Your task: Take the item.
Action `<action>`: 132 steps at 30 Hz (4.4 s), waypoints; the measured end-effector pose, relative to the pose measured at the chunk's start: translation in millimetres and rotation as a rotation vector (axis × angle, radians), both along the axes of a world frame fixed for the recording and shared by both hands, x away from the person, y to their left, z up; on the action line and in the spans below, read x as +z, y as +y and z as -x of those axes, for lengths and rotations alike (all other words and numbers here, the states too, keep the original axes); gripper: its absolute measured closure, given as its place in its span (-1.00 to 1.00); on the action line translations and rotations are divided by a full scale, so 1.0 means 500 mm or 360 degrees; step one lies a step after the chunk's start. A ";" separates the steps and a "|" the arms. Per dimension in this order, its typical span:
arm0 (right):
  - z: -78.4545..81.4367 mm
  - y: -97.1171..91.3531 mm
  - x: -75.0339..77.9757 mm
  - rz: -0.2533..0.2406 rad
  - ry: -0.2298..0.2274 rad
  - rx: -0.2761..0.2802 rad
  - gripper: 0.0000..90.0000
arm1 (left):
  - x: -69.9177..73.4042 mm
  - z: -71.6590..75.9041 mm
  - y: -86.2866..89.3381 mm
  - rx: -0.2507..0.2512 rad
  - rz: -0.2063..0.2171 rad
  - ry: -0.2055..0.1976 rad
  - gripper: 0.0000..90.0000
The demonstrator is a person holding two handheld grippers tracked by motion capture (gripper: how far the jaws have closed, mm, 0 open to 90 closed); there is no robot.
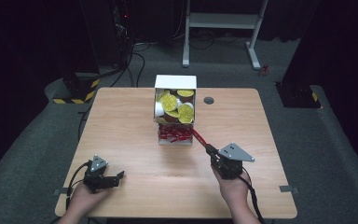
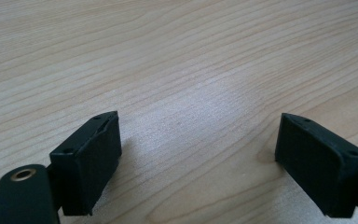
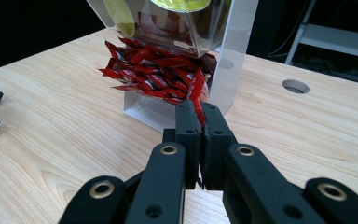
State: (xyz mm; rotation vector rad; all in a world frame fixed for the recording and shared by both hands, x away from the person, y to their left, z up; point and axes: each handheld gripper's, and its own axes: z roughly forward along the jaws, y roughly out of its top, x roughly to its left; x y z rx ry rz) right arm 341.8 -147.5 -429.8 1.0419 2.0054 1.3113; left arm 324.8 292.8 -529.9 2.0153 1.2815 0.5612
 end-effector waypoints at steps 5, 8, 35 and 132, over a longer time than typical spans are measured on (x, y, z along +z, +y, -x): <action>0.003 -0.013 0.002 -0.0007 -0.0010 -0.0019 0.97 | 0.000 0.000 0.000 0.0003 0.0005 0.0001 -0.67; 0.004 -0.017 0.003 -0.0010 -0.0003 -0.0028 0.97 | 0.000 0.000 0.000 0.0001 0.0001 0.0000 -0.67; -0.036 -0.064 -0.006 0.0066 0.0017 -0.0184 0.97 | 0.000 0.000 0.000 0.0000 -0.0001 0.0000 -0.67; -0.250 -0.067 -0.095 0.0254 0.0217 -0.0530 0.97 | 0.000 0.002 0.001 -0.0018 -0.0001 -0.0004 -0.67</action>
